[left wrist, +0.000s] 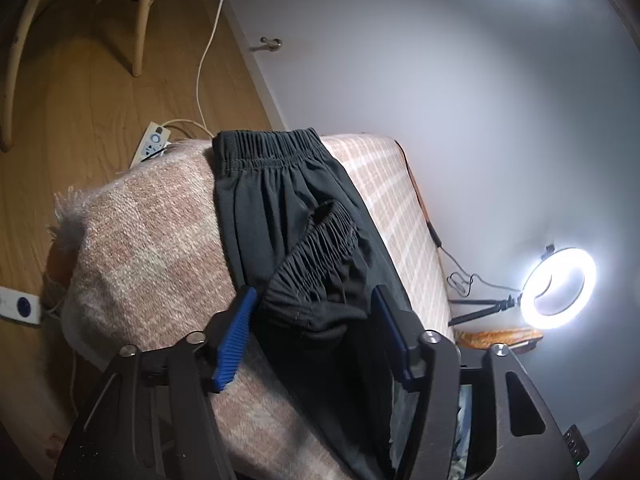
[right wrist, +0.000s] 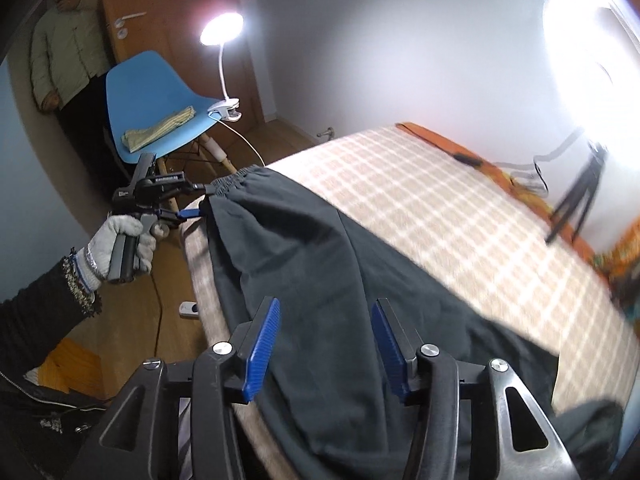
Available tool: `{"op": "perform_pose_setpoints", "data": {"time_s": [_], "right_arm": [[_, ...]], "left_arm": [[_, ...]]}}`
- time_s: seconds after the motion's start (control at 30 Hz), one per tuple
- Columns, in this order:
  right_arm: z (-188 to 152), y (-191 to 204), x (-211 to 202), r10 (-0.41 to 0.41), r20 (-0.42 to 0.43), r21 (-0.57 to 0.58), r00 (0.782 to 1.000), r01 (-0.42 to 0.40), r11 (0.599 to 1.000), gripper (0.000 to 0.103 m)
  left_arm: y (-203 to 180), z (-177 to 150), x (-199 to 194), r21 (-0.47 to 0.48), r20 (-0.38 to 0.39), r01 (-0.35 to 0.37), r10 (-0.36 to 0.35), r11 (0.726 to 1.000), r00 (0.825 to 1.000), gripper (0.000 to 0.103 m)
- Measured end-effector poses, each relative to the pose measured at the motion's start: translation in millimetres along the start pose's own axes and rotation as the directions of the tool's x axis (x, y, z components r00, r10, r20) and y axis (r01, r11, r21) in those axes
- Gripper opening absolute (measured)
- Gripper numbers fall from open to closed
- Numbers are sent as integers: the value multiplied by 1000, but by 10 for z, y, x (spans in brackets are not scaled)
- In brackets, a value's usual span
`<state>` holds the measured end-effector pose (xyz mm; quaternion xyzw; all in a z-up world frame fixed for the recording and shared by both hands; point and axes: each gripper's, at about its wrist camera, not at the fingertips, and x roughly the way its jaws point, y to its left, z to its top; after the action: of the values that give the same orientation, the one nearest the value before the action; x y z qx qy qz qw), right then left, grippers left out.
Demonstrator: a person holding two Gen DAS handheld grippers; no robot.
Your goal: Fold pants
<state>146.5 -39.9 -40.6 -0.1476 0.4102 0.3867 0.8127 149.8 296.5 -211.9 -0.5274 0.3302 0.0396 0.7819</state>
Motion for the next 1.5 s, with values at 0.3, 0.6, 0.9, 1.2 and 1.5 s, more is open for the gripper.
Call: {"op": "perform_pose_setpoints", "data": {"time_s": [0.3, 0.6, 0.9, 1.2, 1.5], "right_arm": [[525, 138, 421, 42, -10, -71, 999, -42, 997, 51], [1046, 267, 1170, 147, -67, -76, 987, -152, 985, 51], [1396, 537, 1982, 233, -142, -113, 962, -250, 962, 51], [1508, 686, 2629, 264, -228, -146, 937, -301, 942, 51], [1587, 885, 3222, 298, -321, -143, 899, -357, 923, 49]], "left_arm": [[40, 41, 20, 86, 9, -26, 25, 996, 1000, 22], [-153, -39, -22, 311, 68, -89, 72, 946, 995, 19], [-265, -24, 25, 426, 90, -118, 87, 897, 992, 19], [-310, -83, 67, 513, 111, -156, 116, 844, 987, 18], [-354, -137, 114, 606, 137, -211, 161, 767, 978, 18]]}}
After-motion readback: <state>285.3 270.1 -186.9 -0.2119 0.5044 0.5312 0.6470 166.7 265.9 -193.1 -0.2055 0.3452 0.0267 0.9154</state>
